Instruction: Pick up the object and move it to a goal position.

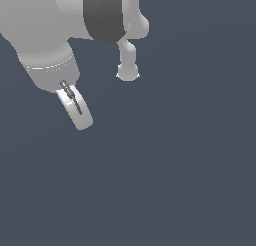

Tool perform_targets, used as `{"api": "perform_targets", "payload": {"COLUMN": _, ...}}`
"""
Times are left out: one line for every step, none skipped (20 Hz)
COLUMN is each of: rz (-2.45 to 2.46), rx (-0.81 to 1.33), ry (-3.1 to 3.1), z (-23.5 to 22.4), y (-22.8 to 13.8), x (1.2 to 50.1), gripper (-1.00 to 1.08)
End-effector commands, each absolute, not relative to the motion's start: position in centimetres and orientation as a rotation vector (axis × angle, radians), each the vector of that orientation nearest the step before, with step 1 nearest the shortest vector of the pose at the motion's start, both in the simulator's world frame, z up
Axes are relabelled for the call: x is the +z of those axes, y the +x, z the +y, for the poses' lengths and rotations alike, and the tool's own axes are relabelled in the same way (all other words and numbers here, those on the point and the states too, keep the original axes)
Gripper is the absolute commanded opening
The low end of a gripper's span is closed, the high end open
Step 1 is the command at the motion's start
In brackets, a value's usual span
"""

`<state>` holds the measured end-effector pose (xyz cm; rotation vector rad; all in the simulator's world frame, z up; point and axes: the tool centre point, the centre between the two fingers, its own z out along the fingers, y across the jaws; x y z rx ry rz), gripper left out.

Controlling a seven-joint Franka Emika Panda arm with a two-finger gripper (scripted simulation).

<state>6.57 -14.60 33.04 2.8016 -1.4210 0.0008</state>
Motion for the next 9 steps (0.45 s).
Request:
{"api": "perform_targets", "payload": {"rz": -1.420, "rx": 0.000, "ry": 2.802, "z": -15.08, "y": 6.78, "x": 33.72, "gripper": -1.00}}
{"api": "perform_targets", "payload": {"rz": -1.420, "rx": 0.000, "ry": 2.802, "z": -15.22, "y": 6.84, "x": 33.91, "gripper": -1.00}}
{"api": "perform_targets", "payload": {"rz": -1.420, "rx": 0.000, "ry": 2.802, "z": -15.33, "y": 6.89, "x": 34.07, "gripper": -1.00}}
{"api": "perform_targets", "payload": {"rz": -1.420, "rx": 0.000, "ry": 2.802, "z": -15.43, "y": 6.94, "x": 34.20, "gripper": -1.00}}
{"api": "perform_targets", "payload": {"rz": -1.420, "rx": 0.000, "ry": 2.802, "z": -15.51, "y": 6.98, "x": 34.30, "gripper": -1.00}}
{"api": "perform_targets", "payload": {"rz": -1.420, "rx": 0.000, "ry": 2.802, "z": -15.56, "y": 7.01, "x": 34.38, "gripper": -1.00}}
{"api": "perform_targets", "payload": {"rz": -1.420, "rx": 0.000, "ry": 2.802, "z": -15.60, "y": 7.03, "x": 34.43, "gripper": -1.00}}
{"api": "perform_targets", "payload": {"rz": -1.420, "rx": 0.000, "ry": 2.802, "z": -15.63, "y": 7.04, "x": 34.46, "gripper": -1.00}}
{"api": "perform_targets", "payload": {"rz": -1.420, "rx": 0.000, "ry": 2.802, "z": -15.64, "y": 7.05, "x": 34.48, "gripper": -1.00}}
